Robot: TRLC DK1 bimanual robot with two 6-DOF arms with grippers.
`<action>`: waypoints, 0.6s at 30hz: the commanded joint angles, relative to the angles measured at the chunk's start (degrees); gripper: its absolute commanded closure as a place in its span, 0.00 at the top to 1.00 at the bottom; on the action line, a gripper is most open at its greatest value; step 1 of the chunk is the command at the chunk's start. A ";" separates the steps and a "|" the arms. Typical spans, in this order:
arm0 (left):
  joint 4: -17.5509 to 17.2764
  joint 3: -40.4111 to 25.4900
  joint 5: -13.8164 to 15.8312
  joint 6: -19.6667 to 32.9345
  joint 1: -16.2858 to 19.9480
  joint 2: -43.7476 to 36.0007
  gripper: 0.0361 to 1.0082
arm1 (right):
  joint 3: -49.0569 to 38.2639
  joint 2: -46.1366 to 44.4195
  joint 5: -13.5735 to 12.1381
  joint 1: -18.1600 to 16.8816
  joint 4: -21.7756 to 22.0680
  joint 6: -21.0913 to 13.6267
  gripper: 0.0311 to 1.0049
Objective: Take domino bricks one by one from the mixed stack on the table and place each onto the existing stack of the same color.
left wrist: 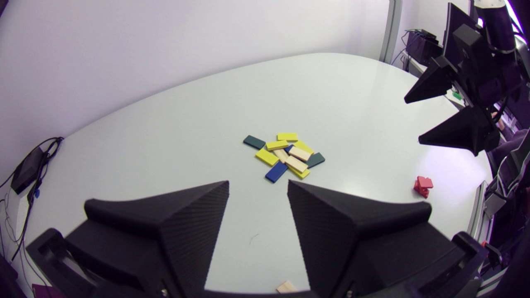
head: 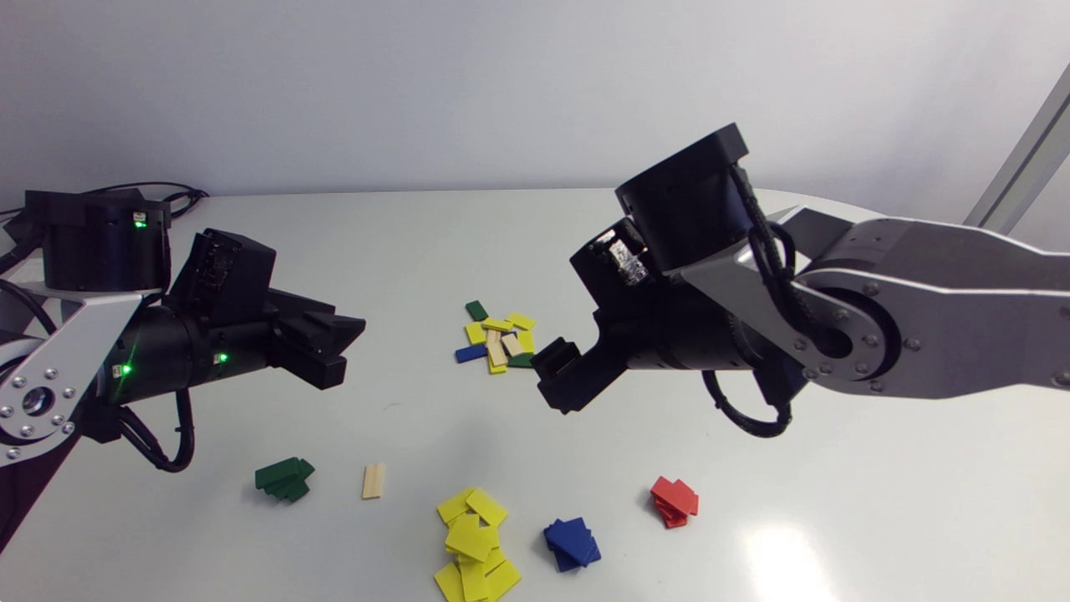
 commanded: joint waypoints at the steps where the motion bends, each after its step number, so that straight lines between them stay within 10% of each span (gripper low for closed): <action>1: -0.22 1.72 -0.12 -1.35 0.17 -0.14 0.96 | -1.59 -0.47 0.64 0.23 0.62 0.58 0.97; 18: 1.45 3.48 0.67 -0.03 -0.18 5.40 0.98 | -2.03 0.06 0.12 -0.39 0.88 0.50 0.97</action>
